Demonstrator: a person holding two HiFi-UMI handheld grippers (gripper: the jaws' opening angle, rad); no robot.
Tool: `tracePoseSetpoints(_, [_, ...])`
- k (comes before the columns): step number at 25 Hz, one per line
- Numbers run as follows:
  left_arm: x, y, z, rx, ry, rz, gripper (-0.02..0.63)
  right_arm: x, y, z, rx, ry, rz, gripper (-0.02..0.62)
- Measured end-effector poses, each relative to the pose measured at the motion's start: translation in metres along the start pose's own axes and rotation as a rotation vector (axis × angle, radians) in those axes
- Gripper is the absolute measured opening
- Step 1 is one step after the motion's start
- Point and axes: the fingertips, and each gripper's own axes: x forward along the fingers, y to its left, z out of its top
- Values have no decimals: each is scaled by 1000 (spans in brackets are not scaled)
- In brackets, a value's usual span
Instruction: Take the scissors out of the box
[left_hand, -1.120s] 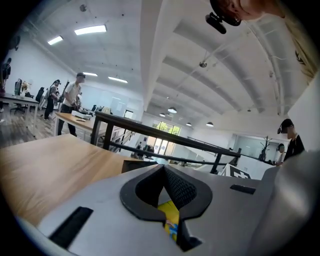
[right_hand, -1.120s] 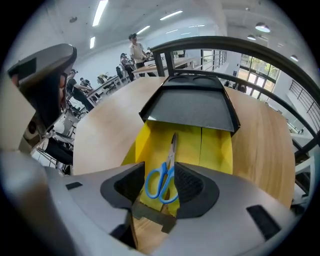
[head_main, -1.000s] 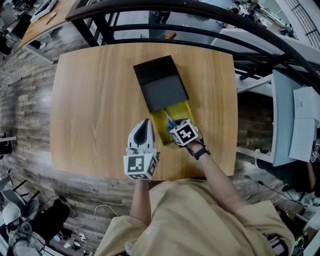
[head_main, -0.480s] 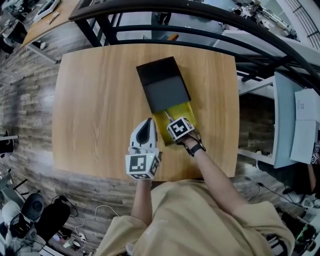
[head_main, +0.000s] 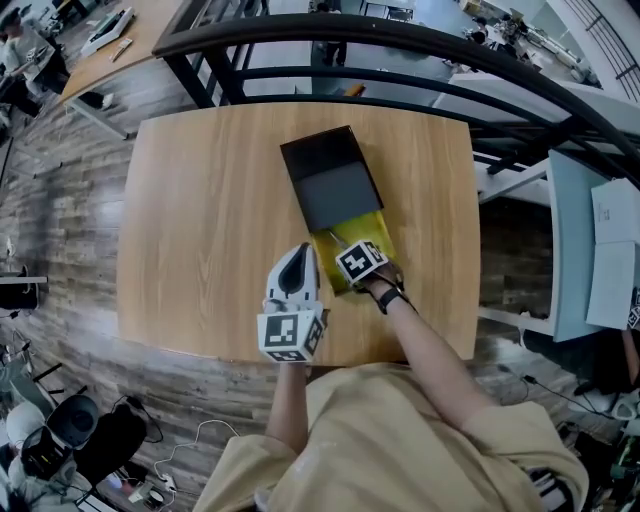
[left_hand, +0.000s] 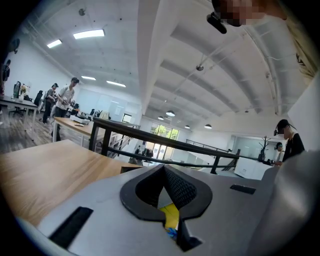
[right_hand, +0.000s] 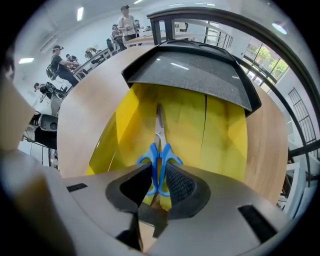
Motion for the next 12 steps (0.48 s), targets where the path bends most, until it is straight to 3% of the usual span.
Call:
tracePoseSetpoints(6, [-14,-15,14,33,-18,-13,2,-21,2,1,-2,-112,-1,87])
tracePoseSetpoints(12, [-25,-27,18,55,-34,-37,2,-56,-5,-18,82,-168,-31,87])
